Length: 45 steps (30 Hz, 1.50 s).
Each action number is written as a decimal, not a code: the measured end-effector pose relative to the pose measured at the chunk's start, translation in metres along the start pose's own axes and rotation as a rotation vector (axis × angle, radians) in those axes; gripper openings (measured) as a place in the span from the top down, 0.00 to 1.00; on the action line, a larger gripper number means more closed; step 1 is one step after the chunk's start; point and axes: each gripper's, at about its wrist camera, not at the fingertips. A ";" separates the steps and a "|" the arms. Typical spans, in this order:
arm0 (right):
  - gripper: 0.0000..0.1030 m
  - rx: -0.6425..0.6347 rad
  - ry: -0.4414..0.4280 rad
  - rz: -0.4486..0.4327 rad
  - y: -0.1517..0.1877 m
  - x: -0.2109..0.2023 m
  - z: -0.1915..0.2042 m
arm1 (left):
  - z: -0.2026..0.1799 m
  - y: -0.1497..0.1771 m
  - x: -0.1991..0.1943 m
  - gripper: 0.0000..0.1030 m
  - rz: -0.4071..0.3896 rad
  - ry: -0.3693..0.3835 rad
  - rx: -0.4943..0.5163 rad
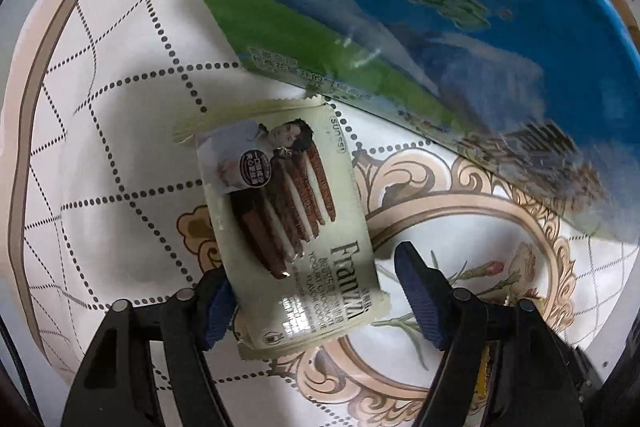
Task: Organize snacks
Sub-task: 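Lift the Franzzi packet with the left tool while the right tool lifts the Guoba bag, then carry both snacks over the cardboard box and open both tools to drop them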
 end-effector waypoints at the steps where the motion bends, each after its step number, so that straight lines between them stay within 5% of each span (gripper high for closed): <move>1: 0.08 -0.006 -0.014 0.007 -0.003 0.004 0.003 | 0.013 0.000 -0.011 0.41 -0.011 -0.007 0.015; 5: 0.10 -0.052 -0.028 0.018 0.004 0.012 0.015 | 0.022 0.019 -0.024 0.42 -0.032 0.008 0.069; 15: 0.35 0.008 -0.097 -0.064 0.025 -0.011 -0.011 | 0.041 0.080 -0.045 0.43 -0.058 0.031 0.145; 21: 0.63 0.043 -0.152 -0.099 0.038 -0.021 -0.037 | 0.032 0.082 -0.022 0.41 -0.058 0.013 0.160; 26: 0.75 0.058 -0.181 -0.128 0.045 -0.026 -0.045 | 0.039 0.072 -0.015 0.42 -0.068 0.017 0.138; 37: 0.78 0.036 -0.226 -0.221 0.065 -0.067 -0.049 | 0.040 0.098 -0.051 0.46 -0.100 0.070 0.157; 45: 0.82 0.021 -0.294 -0.300 0.077 -0.115 -0.051 | 0.027 0.119 -0.123 0.46 -0.183 0.187 0.212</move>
Point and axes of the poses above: each gripper's, at about its wrist camera, not at the fingertips, and x roughly the way its jaws point, z to its left, y to its underside, and after that the axes turned 11 degrees about -x, right-handed
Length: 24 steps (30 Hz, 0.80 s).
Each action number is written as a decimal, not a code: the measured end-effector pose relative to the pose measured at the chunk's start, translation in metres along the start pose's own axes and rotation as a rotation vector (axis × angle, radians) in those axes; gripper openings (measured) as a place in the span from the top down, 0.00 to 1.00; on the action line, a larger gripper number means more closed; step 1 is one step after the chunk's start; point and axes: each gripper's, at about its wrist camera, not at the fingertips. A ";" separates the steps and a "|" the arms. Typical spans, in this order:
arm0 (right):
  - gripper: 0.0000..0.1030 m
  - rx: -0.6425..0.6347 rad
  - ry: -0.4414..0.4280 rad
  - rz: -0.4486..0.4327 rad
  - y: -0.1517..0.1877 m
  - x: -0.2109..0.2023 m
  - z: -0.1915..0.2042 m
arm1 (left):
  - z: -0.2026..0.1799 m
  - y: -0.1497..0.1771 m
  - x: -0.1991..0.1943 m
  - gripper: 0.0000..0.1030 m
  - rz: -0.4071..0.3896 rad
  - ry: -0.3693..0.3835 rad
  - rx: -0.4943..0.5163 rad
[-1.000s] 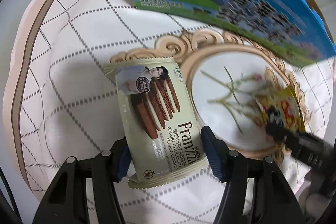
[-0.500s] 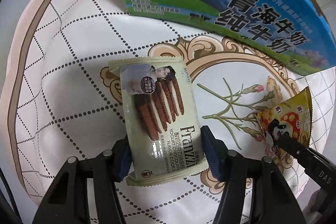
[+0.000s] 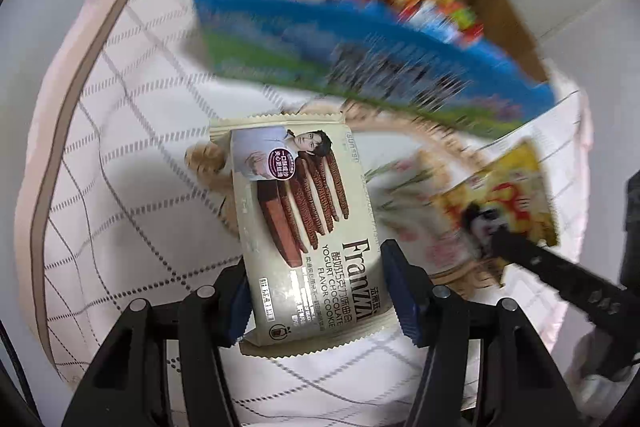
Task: Organize snacks
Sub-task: 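Carry both snacks over the cardboard box and open both tools to drop them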
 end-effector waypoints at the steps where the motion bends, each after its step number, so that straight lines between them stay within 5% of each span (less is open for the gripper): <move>1: 0.82 -0.002 -0.008 -0.011 -0.002 -0.008 0.000 | -0.006 -0.002 -0.004 0.46 -0.016 0.017 0.008; 7: 0.88 -0.042 -0.004 -0.085 -0.033 -0.044 0.008 | -0.046 -0.052 -0.035 0.45 -0.109 0.075 0.078; 11: 0.88 -0.027 0.001 -0.081 -0.046 -0.028 0.015 | -0.051 -0.076 -0.034 0.45 -0.139 0.061 0.096; 16: 0.88 -0.008 0.047 0.038 -0.046 0.010 0.000 | -0.041 -0.087 0.004 0.45 -0.087 0.031 0.071; 17: 0.84 -0.012 0.078 0.066 -0.044 0.016 -0.003 | -0.038 -0.084 0.013 0.45 -0.068 0.027 0.062; 19: 0.54 -0.034 0.132 0.084 -0.041 0.020 -0.006 | -0.033 -0.079 0.024 0.45 -0.042 0.022 0.053; 20: 0.19 -0.088 0.211 0.086 -0.038 0.024 -0.008 | -0.032 -0.077 0.027 0.45 -0.033 0.020 0.053; 21: 0.07 -0.111 0.237 0.098 -0.036 0.025 -0.010 | -0.031 -0.074 0.031 0.45 -0.028 0.013 0.055; 24: 0.07 -0.057 0.267 0.165 -0.032 0.036 -0.029 | -0.028 -0.068 0.041 0.45 -0.014 0.002 0.051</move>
Point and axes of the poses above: each gripper's, at about its wrist camera, not at the fingertips, and x roughly the way its jaws point, z to its left, y to its underside, and after that the axes turned 11 degrees about -x, right-handed
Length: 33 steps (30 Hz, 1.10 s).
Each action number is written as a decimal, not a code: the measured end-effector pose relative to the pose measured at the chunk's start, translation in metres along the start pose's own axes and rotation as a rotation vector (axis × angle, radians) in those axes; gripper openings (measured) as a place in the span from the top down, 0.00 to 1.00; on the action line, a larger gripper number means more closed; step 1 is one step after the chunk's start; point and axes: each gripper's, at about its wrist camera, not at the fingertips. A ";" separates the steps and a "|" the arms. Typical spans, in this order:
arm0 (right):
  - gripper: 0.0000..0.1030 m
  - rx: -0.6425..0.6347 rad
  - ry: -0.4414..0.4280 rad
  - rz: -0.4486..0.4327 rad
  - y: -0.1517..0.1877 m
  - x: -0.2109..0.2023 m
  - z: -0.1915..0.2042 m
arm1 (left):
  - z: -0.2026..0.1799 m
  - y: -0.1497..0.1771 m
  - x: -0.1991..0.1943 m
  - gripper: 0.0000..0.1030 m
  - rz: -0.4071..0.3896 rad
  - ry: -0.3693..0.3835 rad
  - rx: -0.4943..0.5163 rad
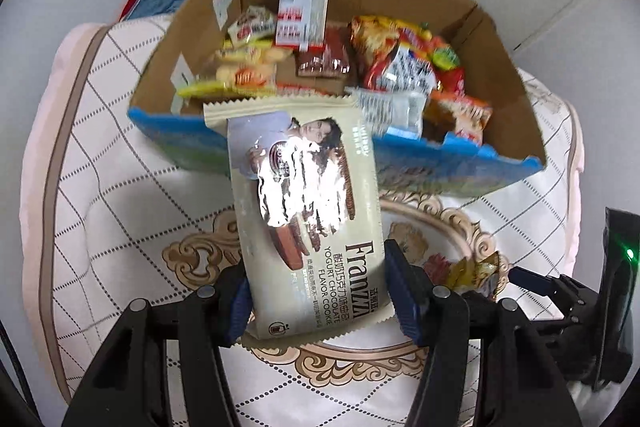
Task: Organize snacks
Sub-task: 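Carry both snacks over the cardboard box and open both tools to drop them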
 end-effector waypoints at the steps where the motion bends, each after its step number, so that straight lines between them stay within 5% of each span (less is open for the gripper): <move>1: 0.07 0.041 -0.004 0.018 0.002 0.006 -0.008 | 0.001 0.002 0.004 0.45 0.007 0.000 -0.007; 9: 0.08 0.163 -0.009 0.080 0.010 0.049 -0.015 | -0.002 0.010 0.012 0.45 0.011 -0.023 0.000; 10: 0.11 0.158 0.023 0.057 0.010 0.049 -0.013 | -0.003 0.010 0.012 0.45 0.008 -0.028 0.003; 11: 0.35 0.140 0.073 0.037 0.010 0.048 -0.010 | -0.003 0.010 0.011 0.45 0.004 -0.032 0.006; 16: 0.54 0.122 0.059 -0.055 0.012 0.028 -0.002 | -0.007 0.006 0.002 0.46 -0.027 -0.031 0.013; 23: 0.56 0.075 -0.035 -0.219 -0.001 -0.045 0.026 | -0.023 -0.018 -0.043 0.46 -0.111 0.045 0.037; 28: 0.56 0.010 -0.076 -0.328 -0.046 -0.094 0.050 | -0.038 -0.059 -0.063 0.47 -0.162 0.087 0.055; 33: 0.56 -0.009 -0.042 -0.335 -0.100 -0.098 0.051 | -0.047 -0.112 -0.055 0.47 -0.170 0.076 0.052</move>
Point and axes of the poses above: each gripper's, at about its wrist camera, not at the fingertips, and x roughly the way its jaws point, z to its left, y to its underside, and after that the axes turned 11 degrees about -x, right-handed
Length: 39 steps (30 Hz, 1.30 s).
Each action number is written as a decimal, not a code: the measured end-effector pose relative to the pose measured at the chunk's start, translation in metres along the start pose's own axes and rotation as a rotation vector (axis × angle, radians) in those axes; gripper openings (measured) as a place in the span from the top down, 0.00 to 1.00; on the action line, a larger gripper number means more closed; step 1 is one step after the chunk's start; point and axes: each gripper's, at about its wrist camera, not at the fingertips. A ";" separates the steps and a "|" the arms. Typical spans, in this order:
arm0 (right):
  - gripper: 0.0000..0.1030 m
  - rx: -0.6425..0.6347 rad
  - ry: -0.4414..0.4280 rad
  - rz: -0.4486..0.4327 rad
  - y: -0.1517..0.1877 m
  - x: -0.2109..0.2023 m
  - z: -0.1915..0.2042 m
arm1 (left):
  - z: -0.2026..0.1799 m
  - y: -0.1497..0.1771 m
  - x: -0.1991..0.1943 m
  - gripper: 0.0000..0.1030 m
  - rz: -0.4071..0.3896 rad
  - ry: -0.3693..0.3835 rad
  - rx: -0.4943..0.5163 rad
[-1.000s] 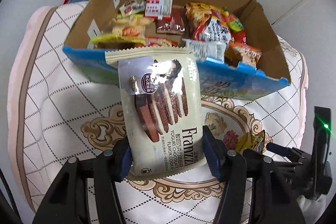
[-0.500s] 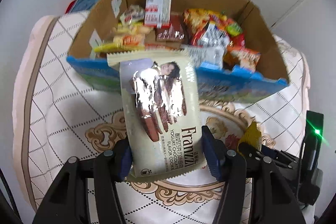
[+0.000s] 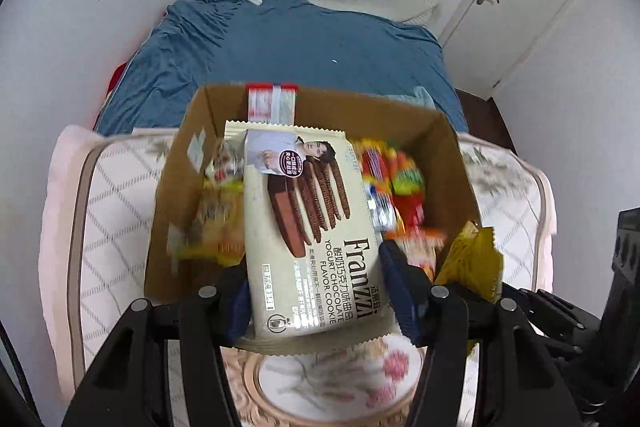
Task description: Organize snacks
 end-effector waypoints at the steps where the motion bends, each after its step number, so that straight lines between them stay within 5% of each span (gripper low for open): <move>1: 0.56 0.010 0.008 0.023 -0.018 0.017 -0.005 | 0.000 -0.010 0.007 0.47 0.008 -0.003 -0.003; 6: 0.56 0.018 0.030 0.096 -0.050 0.060 -0.017 | 0.005 -0.044 0.049 0.47 0.091 -0.010 -0.013; 11: 0.52 0.025 0.035 0.158 -0.063 0.090 -0.028 | 0.014 -0.054 0.104 0.46 0.281 -0.001 -0.031; 13: 0.31 0.023 0.070 0.234 -0.067 0.111 -0.032 | 0.021 -0.052 0.118 0.46 0.330 -0.016 -0.067; 14: 0.06 0.018 0.075 0.236 -0.068 0.113 -0.033 | 0.024 -0.052 0.121 0.46 0.339 -0.013 -0.080; 17: 0.04 0.000 0.106 0.240 -0.068 0.115 -0.035 | 0.028 -0.051 0.122 0.44 0.328 -0.027 -0.079; 19: 0.04 0.003 0.113 0.247 -0.068 0.117 -0.036 | 0.030 -0.050 0.121 0.35 0.314 -0.031 -0.083; 21: 0.04 -0.001 0.122 0.251 -0.067 0.118 -0.037 | 0.032 -0.050 0.120 0.12 0.310 -0.038 -0.087; 23: 0.04 -0.008 0.141 0.255 -0.066 0.119 -0.037 | 0.035 -0.049 0.119 0.05 0.302 -0.055 -0.081; 39: 0.03 -0.018 0.186 0.205 -0.054 0.079 -0.027 | 0.032 -0.036 0.078 0.03 0.197 -0.099 -0.041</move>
Point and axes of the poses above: each gripper's, at about its wrist camera, not at the fingertips, and x roughly the way its jaws point, z to its left, y to its underside, and after that the axes turned 11 degrees about -x, right-handed
